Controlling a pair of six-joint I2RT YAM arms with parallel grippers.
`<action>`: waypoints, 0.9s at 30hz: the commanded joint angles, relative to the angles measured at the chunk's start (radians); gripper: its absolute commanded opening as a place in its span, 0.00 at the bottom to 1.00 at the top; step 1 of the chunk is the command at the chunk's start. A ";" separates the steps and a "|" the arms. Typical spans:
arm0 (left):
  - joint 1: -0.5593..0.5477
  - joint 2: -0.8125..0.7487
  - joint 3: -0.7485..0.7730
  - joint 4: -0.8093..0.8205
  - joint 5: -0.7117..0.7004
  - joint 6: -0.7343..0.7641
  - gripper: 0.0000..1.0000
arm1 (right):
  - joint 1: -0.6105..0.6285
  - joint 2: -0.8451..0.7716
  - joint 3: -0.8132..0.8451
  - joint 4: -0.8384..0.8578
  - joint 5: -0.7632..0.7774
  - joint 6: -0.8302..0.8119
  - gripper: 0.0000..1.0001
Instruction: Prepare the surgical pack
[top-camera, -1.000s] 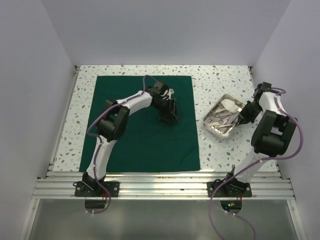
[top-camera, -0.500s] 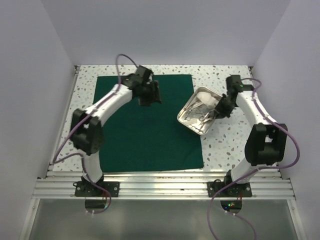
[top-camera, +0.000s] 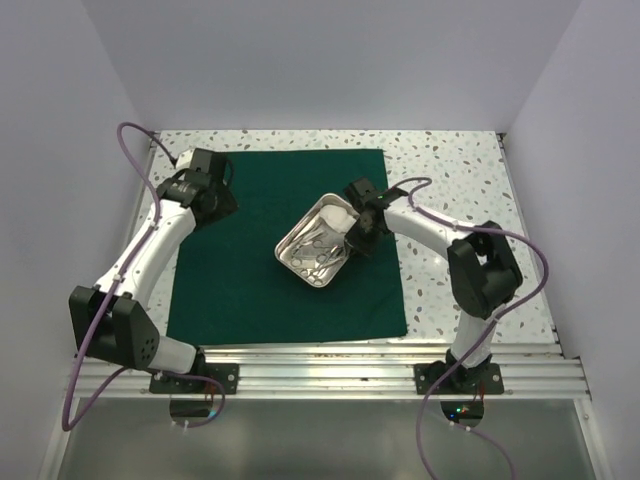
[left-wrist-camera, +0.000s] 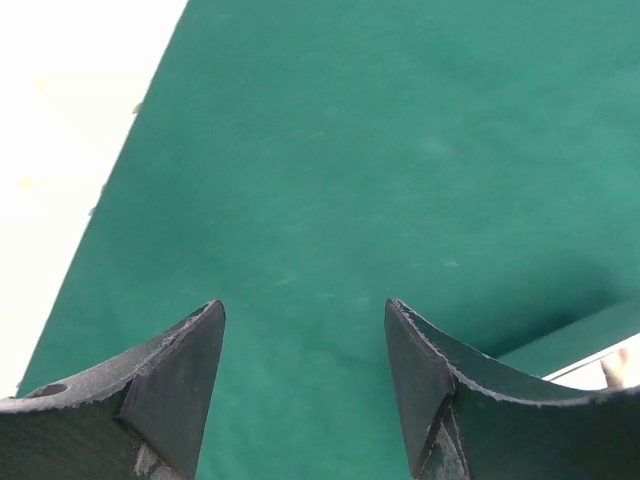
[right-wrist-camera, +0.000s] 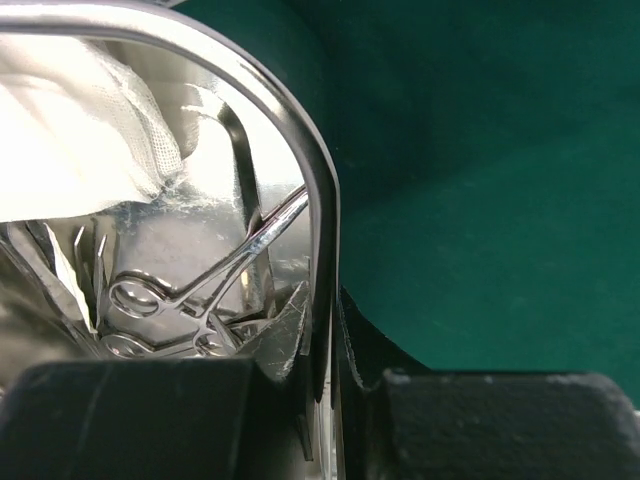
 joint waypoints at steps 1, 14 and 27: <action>0.000 -0.008 -0.025 -0.046 -0.113 -0.033 0.69 | 0.033 0.027 0.051 0.104 0.048 0.180 0.00; 0.000 0.108 -0.046 -0.005 -0.055 0.019 0.68 | 0.146 0.231 0.229 0.056 0.025 0.200 0.18; 0.030 0.309 0.066 0.053 0.088 0.129 0.60 | -0.005 -0.010 0.222 0.051 0.040 -0.350 0.75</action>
